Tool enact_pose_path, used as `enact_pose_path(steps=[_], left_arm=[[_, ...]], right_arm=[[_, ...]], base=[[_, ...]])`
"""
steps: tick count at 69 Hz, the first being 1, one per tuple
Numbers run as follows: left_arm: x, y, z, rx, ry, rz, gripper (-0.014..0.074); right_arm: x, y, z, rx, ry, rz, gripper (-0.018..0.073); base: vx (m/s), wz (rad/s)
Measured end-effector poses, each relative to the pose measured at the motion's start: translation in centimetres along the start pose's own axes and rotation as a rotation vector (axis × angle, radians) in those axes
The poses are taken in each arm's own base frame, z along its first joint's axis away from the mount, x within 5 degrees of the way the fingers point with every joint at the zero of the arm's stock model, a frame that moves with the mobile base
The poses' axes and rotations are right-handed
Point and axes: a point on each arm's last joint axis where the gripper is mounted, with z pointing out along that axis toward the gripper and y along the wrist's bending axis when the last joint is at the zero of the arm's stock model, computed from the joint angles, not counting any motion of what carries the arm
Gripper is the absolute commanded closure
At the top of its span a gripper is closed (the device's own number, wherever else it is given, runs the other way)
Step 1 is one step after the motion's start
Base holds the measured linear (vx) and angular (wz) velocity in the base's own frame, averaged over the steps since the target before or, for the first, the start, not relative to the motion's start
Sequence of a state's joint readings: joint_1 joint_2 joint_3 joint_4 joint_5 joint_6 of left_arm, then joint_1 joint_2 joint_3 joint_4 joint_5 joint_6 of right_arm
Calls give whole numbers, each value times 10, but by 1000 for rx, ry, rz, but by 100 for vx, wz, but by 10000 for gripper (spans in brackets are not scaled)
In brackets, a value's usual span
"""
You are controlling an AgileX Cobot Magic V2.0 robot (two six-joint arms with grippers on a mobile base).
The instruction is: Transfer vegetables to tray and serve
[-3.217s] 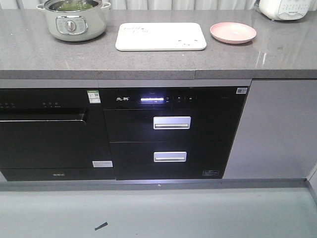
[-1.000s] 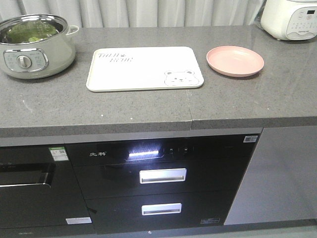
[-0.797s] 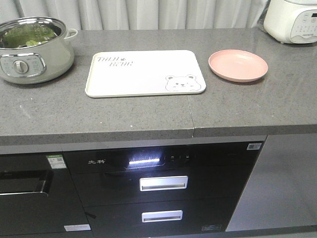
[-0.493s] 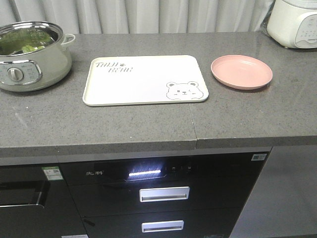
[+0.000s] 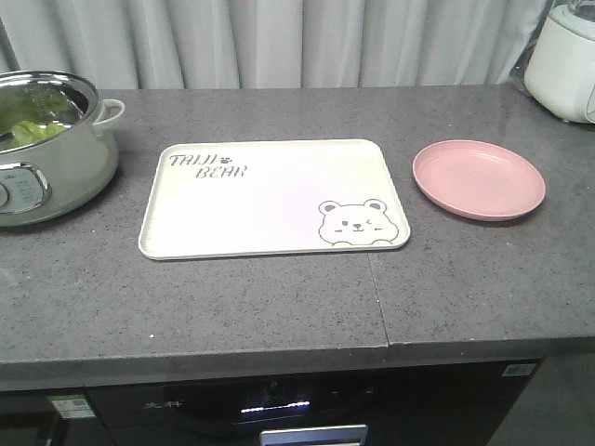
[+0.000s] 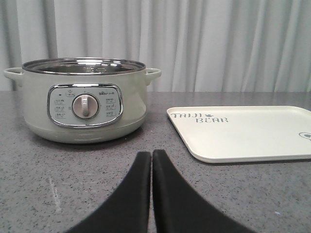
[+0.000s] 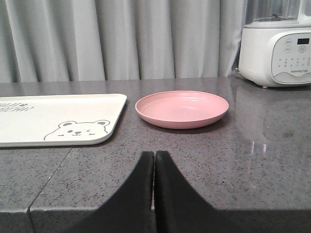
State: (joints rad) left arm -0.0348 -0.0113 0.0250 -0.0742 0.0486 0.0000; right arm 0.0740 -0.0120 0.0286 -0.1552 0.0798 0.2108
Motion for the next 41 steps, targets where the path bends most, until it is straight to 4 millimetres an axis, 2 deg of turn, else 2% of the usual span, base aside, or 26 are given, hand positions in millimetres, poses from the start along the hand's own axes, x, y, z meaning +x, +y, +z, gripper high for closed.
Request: enact_pose_path(steps=[41], left_arm=[[0,0,0,0,0,0,603]], right_arm=[[0,0,0,0,0,0,566]], base=[[3,0]])
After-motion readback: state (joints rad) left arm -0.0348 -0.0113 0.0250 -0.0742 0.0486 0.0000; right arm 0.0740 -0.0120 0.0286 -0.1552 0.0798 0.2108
